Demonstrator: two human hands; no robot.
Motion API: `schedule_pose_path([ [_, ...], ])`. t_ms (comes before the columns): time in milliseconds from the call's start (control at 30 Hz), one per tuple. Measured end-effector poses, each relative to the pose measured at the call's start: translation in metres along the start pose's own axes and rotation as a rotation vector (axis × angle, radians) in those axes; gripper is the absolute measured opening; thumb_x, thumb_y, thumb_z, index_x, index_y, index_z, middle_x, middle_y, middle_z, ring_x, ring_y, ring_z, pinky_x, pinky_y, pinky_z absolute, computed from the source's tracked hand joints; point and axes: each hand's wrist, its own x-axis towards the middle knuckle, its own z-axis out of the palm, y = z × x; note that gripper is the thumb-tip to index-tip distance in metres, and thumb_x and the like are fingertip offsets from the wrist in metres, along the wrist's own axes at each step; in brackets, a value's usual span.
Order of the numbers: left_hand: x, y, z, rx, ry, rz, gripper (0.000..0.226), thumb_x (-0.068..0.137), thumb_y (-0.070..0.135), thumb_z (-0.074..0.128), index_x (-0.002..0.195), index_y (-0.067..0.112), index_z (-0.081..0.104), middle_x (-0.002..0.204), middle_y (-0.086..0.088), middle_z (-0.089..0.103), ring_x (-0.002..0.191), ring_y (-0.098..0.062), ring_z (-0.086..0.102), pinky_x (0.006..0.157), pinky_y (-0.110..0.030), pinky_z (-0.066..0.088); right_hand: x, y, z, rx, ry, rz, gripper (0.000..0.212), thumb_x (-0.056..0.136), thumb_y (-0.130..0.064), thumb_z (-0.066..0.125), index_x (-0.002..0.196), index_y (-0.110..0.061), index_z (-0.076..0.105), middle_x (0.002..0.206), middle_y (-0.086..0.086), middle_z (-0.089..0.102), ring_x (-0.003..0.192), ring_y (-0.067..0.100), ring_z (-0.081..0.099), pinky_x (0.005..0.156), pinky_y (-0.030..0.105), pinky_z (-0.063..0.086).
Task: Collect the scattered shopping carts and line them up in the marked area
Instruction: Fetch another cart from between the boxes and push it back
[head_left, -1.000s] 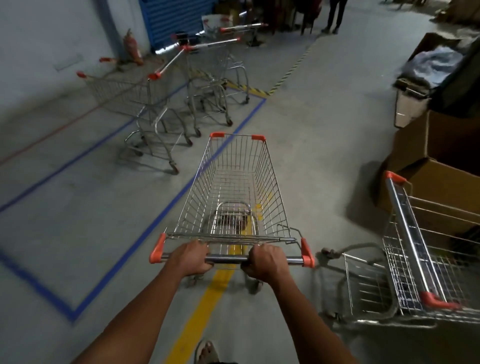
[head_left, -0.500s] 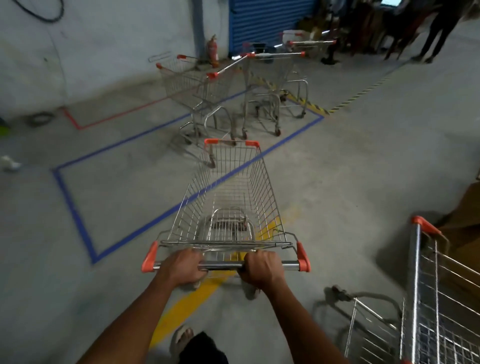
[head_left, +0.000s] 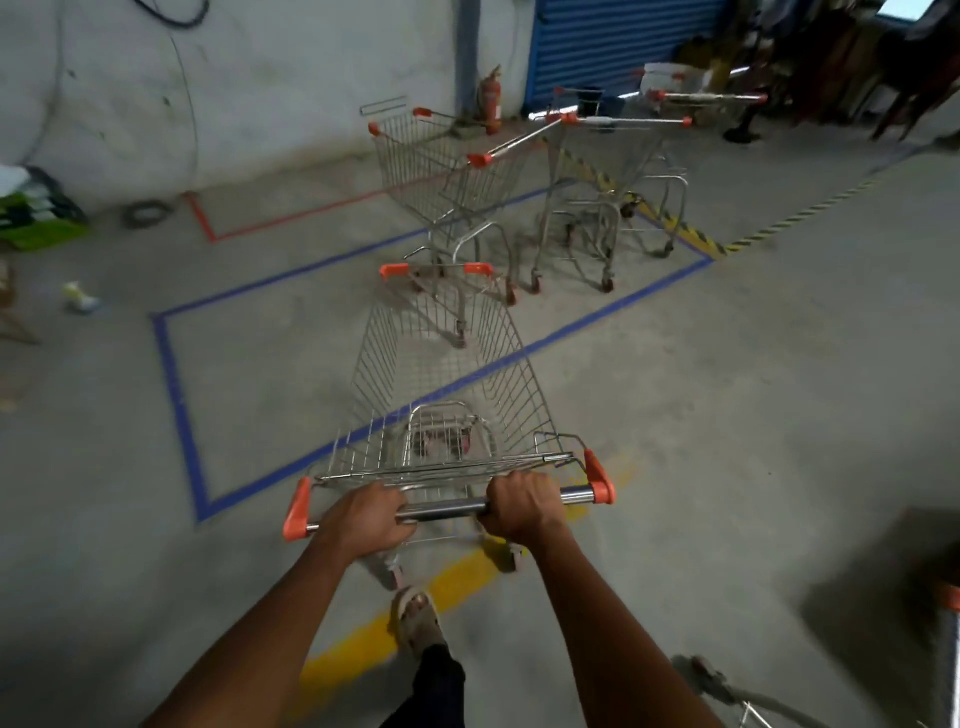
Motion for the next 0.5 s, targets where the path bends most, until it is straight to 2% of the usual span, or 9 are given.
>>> schedule_pose_path([
  [233,0.103,-0.052,-0.048,-0.028,0.000,-0.056,0.043,0.086,0.053,0.057,0.104,0.018,0.073,0.104,-0.008,0.075,0.100,-0.026,0.070,0.083,-0.035,0.054,0.137,0.019,-0.040,0.007,-0.039,-0.020,0.040,0.087,-0.051,0.057,0.096,-0.015,0.069,0.099,0.010,0.075,0.095,0.034,0.072,0.081,0.036,0.053],
  [500,0.218,-0.132,-0.102,-0.019,-0.011,-0.111,0.043,0.087,0.055,0.058,0.111,0.021,0.072,0.108,-0.007,0.075,0.103,-0.026,0.070,0.085,-0.036,0.055,0.294,0.023,-0.077,0.023,-0.078,-0.062,0.038,0.089,-0.052,0.055,0.092,-0.017,0.071,0.093,0.006,0.075,0.090,0.030,0.073,0.081,0.037,0.055],
])
